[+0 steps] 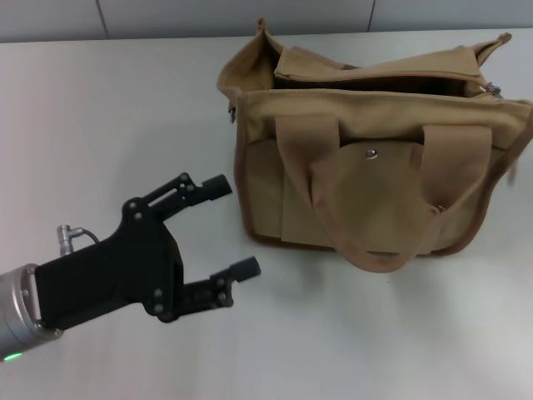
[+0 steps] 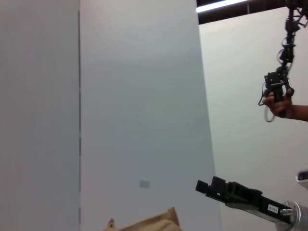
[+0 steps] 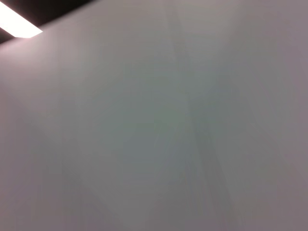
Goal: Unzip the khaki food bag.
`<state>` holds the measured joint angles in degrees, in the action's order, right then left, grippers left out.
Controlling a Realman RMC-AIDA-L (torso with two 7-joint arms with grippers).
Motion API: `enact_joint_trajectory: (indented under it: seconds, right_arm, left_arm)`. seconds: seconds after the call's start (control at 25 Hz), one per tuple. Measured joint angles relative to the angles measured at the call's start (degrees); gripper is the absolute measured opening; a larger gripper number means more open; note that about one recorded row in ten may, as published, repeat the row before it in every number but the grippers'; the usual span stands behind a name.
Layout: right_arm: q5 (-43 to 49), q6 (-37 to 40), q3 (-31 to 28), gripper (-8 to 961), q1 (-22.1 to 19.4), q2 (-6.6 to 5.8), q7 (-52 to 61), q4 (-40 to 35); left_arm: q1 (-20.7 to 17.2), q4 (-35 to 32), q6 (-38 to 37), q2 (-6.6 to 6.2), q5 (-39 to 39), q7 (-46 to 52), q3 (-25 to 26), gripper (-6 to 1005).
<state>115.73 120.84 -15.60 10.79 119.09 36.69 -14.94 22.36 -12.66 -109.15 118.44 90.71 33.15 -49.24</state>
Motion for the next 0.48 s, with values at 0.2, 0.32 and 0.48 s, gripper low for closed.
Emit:
enact_joint_trajectory:
  seconds: [0.2, 0.32, 0.48]
  right_arm:
    - [3.39, 2.85, 19.55, 826, 1.66, 0.0, -0.17, -7.16]
    - [5.72, 1.02, 26.22, 826, 3.33, 0.03, 0.66, -8.64]
    - [9.43, -1.89, 28.54, 826, 5.04, 0.06, 2.54, -8.69]
  left_arm:
    - [0.33, -1.5, 0.92, -0.04, 0.0, 0.55, -3.57, 846]
    - [0.62, -3.53, 2.28, -0.05, 0.0, 3.4, -6.75, 846]
    - [0.68, -6.04, 4.68, -0.05, 0.0, 7.49, -9.87, 846]
